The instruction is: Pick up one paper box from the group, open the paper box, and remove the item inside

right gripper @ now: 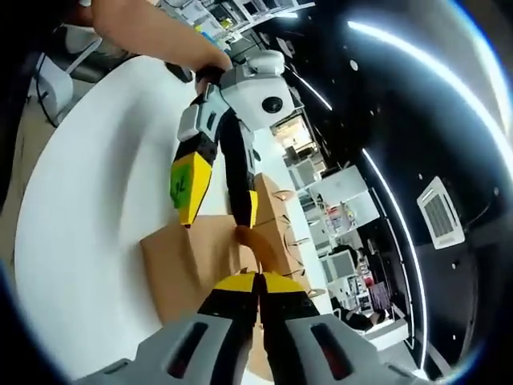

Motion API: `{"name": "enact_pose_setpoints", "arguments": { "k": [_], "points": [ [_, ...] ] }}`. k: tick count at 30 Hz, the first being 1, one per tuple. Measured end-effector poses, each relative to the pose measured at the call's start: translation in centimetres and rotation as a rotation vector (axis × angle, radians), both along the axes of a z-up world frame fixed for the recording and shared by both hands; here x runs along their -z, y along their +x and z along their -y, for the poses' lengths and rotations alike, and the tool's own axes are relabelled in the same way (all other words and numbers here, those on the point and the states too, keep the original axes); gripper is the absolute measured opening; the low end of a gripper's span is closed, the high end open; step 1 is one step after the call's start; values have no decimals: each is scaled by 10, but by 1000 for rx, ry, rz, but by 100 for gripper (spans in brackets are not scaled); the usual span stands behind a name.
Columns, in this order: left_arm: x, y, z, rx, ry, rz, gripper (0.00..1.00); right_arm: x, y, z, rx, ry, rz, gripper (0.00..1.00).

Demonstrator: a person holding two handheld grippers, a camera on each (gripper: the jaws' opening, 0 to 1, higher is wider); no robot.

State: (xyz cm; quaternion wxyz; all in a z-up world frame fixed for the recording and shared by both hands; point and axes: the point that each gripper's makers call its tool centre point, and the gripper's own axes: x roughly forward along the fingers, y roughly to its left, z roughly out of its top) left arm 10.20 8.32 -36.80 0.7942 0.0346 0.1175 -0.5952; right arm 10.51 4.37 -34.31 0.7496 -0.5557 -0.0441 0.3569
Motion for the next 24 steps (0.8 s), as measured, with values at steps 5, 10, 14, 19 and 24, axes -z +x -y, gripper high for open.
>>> {"name": "enact_pose_setpoints", "arguments": {
  "k": [5,10,14,19,24],
  "points": [
    [2,-13,1,82,27,-2,65,1,0,0,-3,-2,3,3],
    [7,-7,1,43,109,68,56,-1,-2,-1,-6,2,11,3],
    [10,-8,2,33,149,110,55,1,-5,-1,-16,-6,13,3],
    [15,-9,5,26,223,191,55,-5,-9,1,-27,28,3,3],
    [17,-9,7,16,243,218,55,-5,-10,2,-24,40,9,3]
  ]
}}
